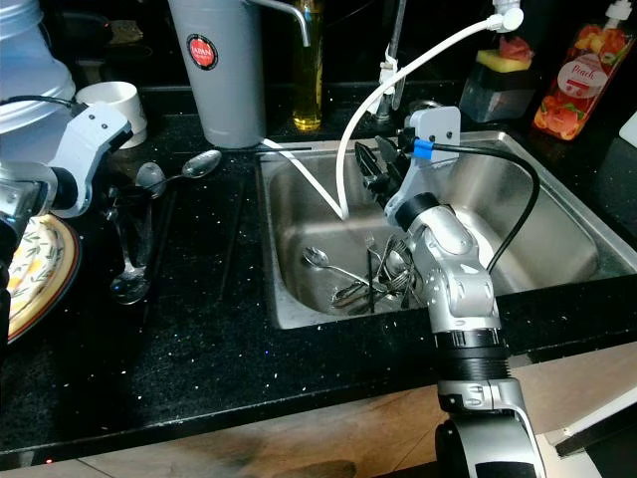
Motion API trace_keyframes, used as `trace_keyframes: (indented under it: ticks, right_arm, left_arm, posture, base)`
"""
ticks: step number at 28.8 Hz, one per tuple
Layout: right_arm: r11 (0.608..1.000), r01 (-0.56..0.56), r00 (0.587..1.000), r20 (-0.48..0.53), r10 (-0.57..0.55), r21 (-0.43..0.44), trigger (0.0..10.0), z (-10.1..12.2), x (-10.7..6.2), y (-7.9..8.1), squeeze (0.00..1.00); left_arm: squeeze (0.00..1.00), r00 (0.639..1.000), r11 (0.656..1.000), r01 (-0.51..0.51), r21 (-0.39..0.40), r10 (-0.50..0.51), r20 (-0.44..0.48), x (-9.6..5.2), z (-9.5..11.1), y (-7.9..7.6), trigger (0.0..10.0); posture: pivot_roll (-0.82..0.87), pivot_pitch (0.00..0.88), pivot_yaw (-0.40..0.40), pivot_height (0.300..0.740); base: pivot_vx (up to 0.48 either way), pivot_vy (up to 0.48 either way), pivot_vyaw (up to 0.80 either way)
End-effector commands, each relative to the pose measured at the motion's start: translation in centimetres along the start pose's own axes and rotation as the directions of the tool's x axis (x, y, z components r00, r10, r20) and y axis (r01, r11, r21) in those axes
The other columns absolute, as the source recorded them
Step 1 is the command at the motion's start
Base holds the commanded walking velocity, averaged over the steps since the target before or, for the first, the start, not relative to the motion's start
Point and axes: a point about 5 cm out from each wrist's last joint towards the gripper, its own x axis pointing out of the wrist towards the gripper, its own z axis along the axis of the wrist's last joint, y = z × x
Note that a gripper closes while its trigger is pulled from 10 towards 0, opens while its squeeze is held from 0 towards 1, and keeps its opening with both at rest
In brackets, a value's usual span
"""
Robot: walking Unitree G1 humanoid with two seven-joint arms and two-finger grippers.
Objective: Kitchen organization
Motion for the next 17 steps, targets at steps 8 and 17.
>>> trace_keyframes:
  ticks: [8, 17]
  right_arm:
    - [1.000, 0.006, 1.000, 0.003, -0.006, 0.004, 10.0, 0.0, 0.0, -0.3, 0.00]
    - [1.000, 0.004, 1.000, 0.004, -0.004, 0.002, 10.0, 0.1, -0.1, -0.3, 0.00]
  left_arm:
    - [0.00, 1.000, 1.000, 0.011, -0.021, -0.011, 0.024, 0.2, 0.3, -0.3, 0.0]
    - [0.00, 0.901, 0.992, 0.103, 0.077, -0.126, 0.414, -2.8, 10.3, -0.3, 10.0]
  posture:
    - [0.15, 0.041, -0.015, 0.740]
    - [0.15, 0.038, -0.018, 0.740]
  base:
    - [0.000, 0.000, 0.00]
    - [0.000, 0.000, 0.00]
